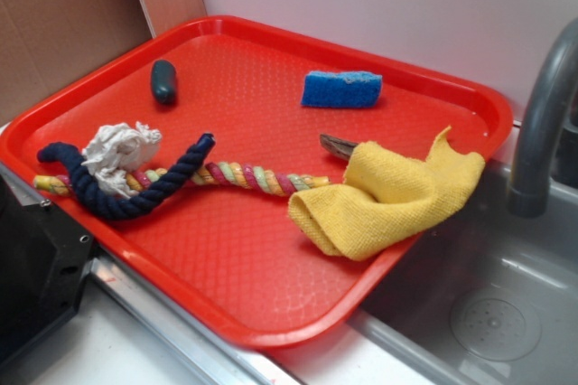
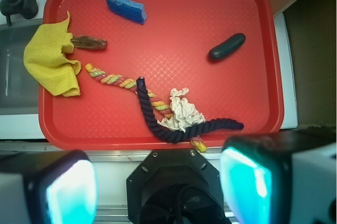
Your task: Grab the blue sponge.
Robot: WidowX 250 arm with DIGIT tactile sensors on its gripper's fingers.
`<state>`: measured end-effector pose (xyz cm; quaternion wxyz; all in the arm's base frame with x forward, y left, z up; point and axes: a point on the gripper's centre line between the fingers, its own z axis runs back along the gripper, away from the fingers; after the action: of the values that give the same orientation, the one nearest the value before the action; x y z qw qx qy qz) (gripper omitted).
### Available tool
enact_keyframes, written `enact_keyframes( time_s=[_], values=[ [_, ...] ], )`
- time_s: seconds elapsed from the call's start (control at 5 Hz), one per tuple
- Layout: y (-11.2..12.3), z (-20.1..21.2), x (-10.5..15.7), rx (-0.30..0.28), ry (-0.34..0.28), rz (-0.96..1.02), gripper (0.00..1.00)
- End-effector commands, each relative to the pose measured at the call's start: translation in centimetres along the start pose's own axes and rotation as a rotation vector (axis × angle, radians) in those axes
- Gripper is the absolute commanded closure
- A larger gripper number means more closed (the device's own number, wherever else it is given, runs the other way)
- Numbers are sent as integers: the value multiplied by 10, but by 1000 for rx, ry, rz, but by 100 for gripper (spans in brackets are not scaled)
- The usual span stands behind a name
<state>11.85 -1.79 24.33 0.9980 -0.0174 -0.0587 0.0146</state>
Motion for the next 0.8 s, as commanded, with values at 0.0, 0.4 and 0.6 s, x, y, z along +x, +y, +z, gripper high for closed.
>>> enact_keyframes(
  time_s=[0.0, 0.4, 0.6],
  values=[
    [0, 0, 0, 0, 0, 0, 0],
    [-13, -74, 92, -20, -59, -330, 0],
    [-18, -106, 132, -17, -58, -405, 0]
  ],
)
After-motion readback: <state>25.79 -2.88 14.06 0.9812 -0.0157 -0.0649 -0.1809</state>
